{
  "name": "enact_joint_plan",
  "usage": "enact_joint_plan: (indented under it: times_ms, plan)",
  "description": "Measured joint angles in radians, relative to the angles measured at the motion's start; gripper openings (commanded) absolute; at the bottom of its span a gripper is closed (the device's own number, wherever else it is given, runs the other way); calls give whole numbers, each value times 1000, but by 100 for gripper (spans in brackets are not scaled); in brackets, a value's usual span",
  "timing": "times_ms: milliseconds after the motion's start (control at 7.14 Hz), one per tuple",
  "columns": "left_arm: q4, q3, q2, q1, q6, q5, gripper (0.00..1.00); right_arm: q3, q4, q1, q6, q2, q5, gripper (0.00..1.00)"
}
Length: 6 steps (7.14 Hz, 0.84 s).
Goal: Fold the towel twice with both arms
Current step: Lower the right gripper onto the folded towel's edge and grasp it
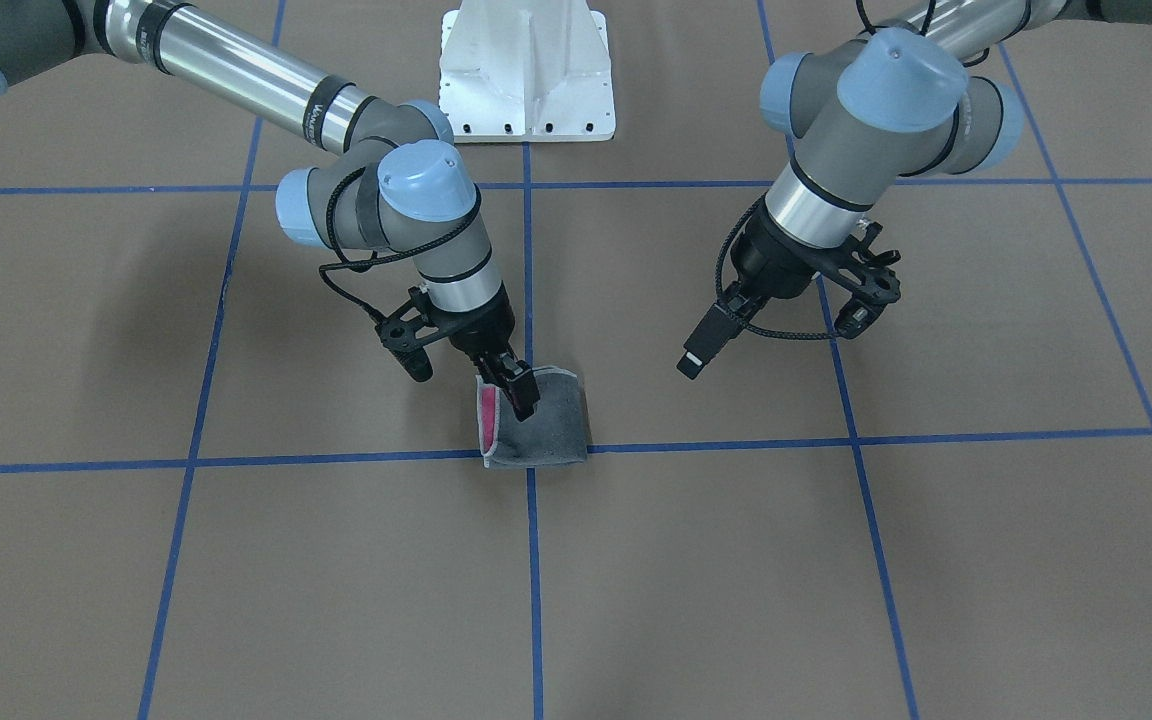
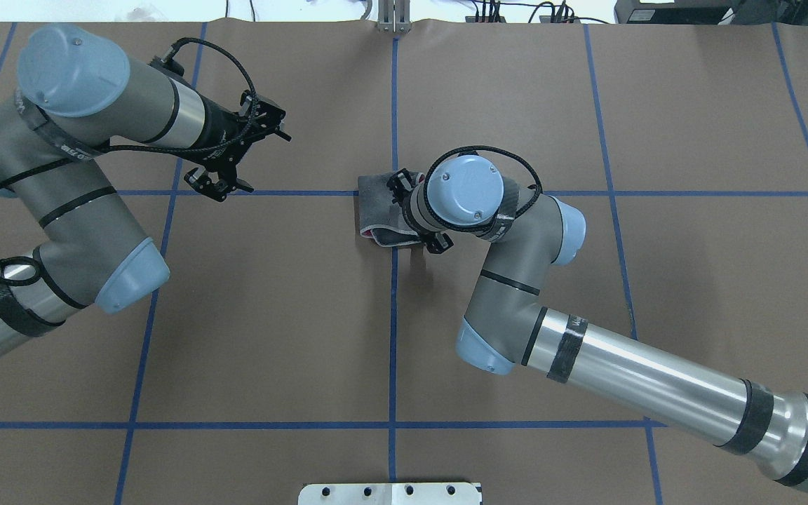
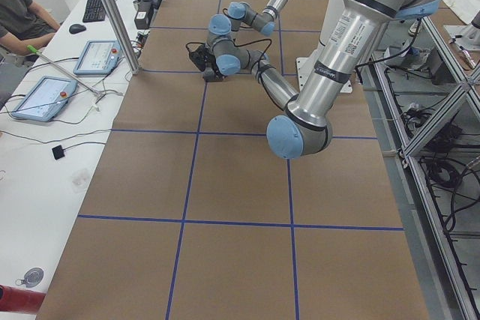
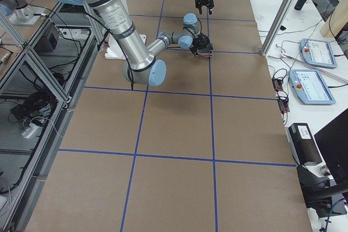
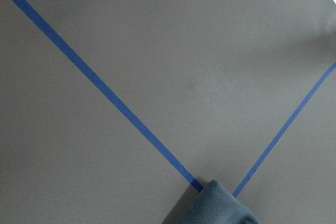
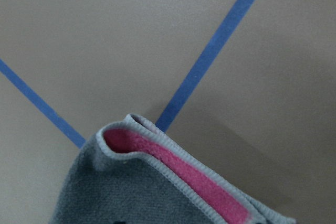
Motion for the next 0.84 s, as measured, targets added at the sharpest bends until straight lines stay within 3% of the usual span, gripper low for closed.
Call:
enact_joint_plan:
  times_ms: [140,840]
  plan:
    - [0,0,-1,0,-1,0,100,1,0,0,5,0,0,35]
    - [21,19,-37,2,-13,3,100,36,-6,0,-5,-25,9,37]
